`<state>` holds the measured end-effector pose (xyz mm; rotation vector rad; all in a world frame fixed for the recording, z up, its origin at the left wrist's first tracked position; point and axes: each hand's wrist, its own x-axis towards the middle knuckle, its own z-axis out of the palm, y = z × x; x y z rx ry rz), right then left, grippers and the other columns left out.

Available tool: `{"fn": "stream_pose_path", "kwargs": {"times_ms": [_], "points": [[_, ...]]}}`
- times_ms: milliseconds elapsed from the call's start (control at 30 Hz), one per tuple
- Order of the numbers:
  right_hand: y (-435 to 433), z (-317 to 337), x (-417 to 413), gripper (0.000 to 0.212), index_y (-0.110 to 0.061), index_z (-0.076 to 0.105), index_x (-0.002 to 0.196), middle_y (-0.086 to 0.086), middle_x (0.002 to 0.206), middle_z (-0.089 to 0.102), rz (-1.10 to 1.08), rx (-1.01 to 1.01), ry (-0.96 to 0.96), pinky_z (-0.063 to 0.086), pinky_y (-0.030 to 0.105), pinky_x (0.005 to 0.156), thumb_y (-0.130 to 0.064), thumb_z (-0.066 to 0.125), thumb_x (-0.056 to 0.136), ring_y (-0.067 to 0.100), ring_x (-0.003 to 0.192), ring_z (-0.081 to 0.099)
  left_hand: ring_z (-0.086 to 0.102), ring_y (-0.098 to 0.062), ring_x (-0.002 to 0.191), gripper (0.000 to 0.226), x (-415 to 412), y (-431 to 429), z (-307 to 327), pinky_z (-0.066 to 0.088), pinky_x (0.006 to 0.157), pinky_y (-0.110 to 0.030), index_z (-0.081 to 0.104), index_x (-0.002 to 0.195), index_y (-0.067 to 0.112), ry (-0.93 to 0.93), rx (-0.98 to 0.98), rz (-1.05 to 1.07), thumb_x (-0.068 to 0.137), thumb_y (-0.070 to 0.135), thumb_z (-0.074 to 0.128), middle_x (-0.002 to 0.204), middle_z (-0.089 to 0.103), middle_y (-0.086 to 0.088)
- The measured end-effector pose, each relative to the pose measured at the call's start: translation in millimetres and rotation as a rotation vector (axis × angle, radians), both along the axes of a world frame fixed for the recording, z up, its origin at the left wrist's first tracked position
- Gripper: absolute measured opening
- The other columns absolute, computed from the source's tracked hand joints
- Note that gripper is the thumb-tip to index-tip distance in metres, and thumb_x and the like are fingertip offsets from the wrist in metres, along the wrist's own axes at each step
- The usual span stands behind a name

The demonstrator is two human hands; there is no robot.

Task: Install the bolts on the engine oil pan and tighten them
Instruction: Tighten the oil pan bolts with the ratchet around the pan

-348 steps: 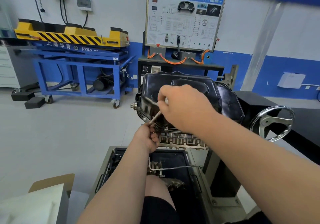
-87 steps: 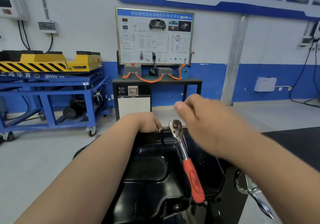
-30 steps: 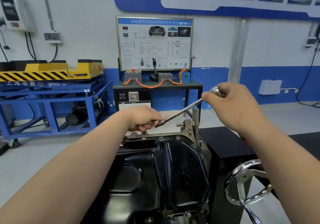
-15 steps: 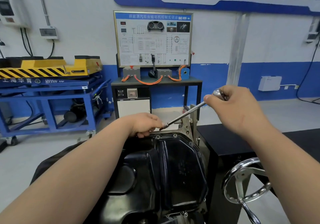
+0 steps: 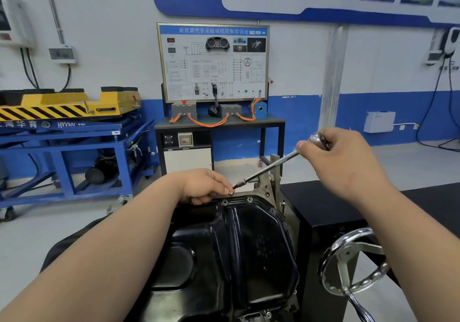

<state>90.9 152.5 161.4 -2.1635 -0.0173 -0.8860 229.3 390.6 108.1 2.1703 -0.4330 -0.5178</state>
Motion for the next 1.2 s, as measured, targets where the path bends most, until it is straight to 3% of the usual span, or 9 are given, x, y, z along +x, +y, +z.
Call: {"fn": "stream_pose_path", "kwargs": {"times_ms": [400,567,733,833,900,933,1000,1100,1200], "points": [[5.4,-2.2,-2.1,0.038,-0.016,0.040,0.060,-0.017,0.043,0.045,0.019,0.024,0.036,0.031,0.028,0.050,-0.033,0.062,0.085,0.002,0.044,0.040,0.024,-0.006,0.035,0.016,-6.3,4.0,0.9,0.018,0.033,-0.016,0.059,0.096,0.011,0.059,-0.057,0.010,0.099,0.008,0.044,0.057,0.028,0.001],[7.3,-7.9,-2.4,0.034,-0.020,0.044,0.063,-0.010,0.050,0.046,0.000,0.019,0.001,0.032,0.026,0.051,-0.037,0.061,0.087,0.004,0.050,0.043,0.023,-0.004,0.034,0.017,-7.9,6.1,1.2,0.016,0.034,-0.016,0.051,0.086,0.012,0.083,-0.103,-0.009,0.100,0.012,0.042,0.050,0.029,0.006],[11.3,-14.2,-5.6,0.023,-0.024,0.052,0.074,-0.009,0.061,0.050,-0.015,-0.055,-0.021,0.032,0.023,0.052,-0.041,0.059,0.088,0.006,0.058,0.046,0.024,-0.005,0.033,0.007,-7.3,6.7,1.2,0.017,0.032,-0.014,0.048,0.095,0.008,0.060,-0.113,0.008,0.100,0.011,0.043,0.052,0.032,0.004],[19.2,-12.9,-8.9,0.022,-0.030,0.049,0.074,-0.015,0.063,0.052,-0.038,-0.137,-0.049,0.031,0.019,0.051,-0.045,0.059,0.087,0.000,0.060,0.048,0.031,-0.007,0.036,0.014,-7.0,4.5,0.4,0.024,0.034,-0.017,0.059,0.090,0.013,-0.017,-0.022,0.037,0.098,0.013,0.047,0.056,0.040,0.002],[27.4,-14.1,-11.1,0.025,-0.034,0.043,0.071,-0.019,0.062,0.051,-0.039,-0.215,-0.061,0.031,0.018,0.050,-0.046,0.058,0.087,-0.005,0.060,0.048,0.048,-0.008,0.050,0.018,-6.4,2.0,-0.3,0.043,0.050,-0.022,0.069,0.085,0.027,-0.148,0.110,0.058,0.094,0.019,0.055,0.066,0.057,0.003],[31.4,-15.9,-11.6,0.026,-0.034,0.041,0.071,-0.020,0.062,0.050,-0.036,-0.269,-0.063,0.031,0.020,0.051,-0.046,0.057,0.087,-0.003,0.060,0.048,0.057,-0.007,0.066,0.018,-5.2,0.9,-1.5,0.049,0.068,-0.025,0.071,0.081,0.032,-0.219,0.170,0.071,0.092,0.023,0.060,0.075,0.065,0.006],[38.4,-20.5,-11.3,0.024,-0.033,0.040,0.077,-0.018,0.066,0.048,-0.036,-0.376,-0.069,0.033,0.026,0.052,-0.048,0.055,0.089,0.004,0.062,0.046,0.059,-0.004,0.085,0.018,-2.3,-0.5,-4.0,0.042,0.091,-0.026,0.072,0.075,0.038,-0.292,0.233,0.088,0.087,0.026,0.066,0.082,0.068,0.019],[44.9,-26.6,-9.2,0.023,-0.032,0.041,0.085,-0.017,0.067,0.046,-0.049,-0.446,-0.091,0.032,0.027,0.053,-0.051,0.053,0.090,0.007,0.063,0.045,0.057,-0.001,0.083,0.019,1.6,-1.9,-5.9,0.040,0.092,-0.024,0.070,0.072,0.038,-0.323,0.290,0.084,0.085,0.024,0.068,0.077,0.065,0.023],[47.9,-28.6,-6.9,0.023,-0.032,0.040,0.087,-0.016,0.069,0.045,-0.055,-0.475,-0.103,0.033,0.028,0.055,-0.052,0.051,0.091,0.011,0.066,0.046,0.058,-0.006,0.087,0.015,2.4,-3.5,-5.9,0.038,0.089,-0.023,0.072,0.081,0.036,-0.355,0.327,0.076,0.086,0.023,0.066,0.080,0.064,0.020]]}}
